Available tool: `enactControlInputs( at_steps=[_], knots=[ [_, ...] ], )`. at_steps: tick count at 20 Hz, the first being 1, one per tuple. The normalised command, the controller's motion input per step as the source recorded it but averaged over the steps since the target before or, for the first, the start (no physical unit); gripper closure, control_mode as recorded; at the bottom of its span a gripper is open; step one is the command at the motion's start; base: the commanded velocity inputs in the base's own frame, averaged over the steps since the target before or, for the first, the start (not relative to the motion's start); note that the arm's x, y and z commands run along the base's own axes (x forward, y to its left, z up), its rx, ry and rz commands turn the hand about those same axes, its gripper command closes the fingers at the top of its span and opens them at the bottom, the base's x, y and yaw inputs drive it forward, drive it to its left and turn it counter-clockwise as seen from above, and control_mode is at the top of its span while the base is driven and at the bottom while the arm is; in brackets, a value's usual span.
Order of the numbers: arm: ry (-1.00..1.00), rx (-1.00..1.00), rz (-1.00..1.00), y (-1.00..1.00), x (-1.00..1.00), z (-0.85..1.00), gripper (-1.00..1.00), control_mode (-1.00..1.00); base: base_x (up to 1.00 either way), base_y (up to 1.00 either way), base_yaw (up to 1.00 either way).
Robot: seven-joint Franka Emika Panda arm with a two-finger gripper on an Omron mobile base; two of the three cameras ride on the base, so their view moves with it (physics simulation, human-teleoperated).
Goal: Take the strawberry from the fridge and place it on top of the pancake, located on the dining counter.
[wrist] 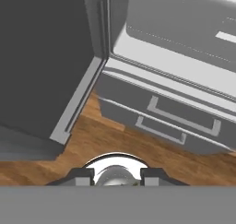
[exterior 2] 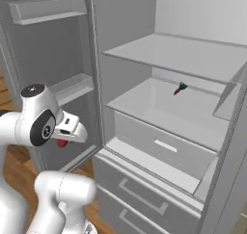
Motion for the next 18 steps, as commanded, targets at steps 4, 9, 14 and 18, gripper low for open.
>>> enactControlInputs(
  at_steps=[4, 9, 14, 18],
  knots=[
    [0.00, 0.00, 0.00, 0.00, 0.00, 0.00, 1.00, 1.00, -0.66, -0.37, 0.78],
    [0.00, 0.00, 0.00, 0.00, 0.00, 0.00, 1.00, 1.00, -0.45, -0.22, 0.80],
    [0.00, 0.00, 0.00, 0.00, 0.00, 0.00, 1.00, 1.00, -0.72, 0.20, 0.68],
    [0.00, 0.00, 0.00, 0.00, 0.00, 0.00, 1.00, 1.00, -0.70, 0.70, 0.56]
  ],
)
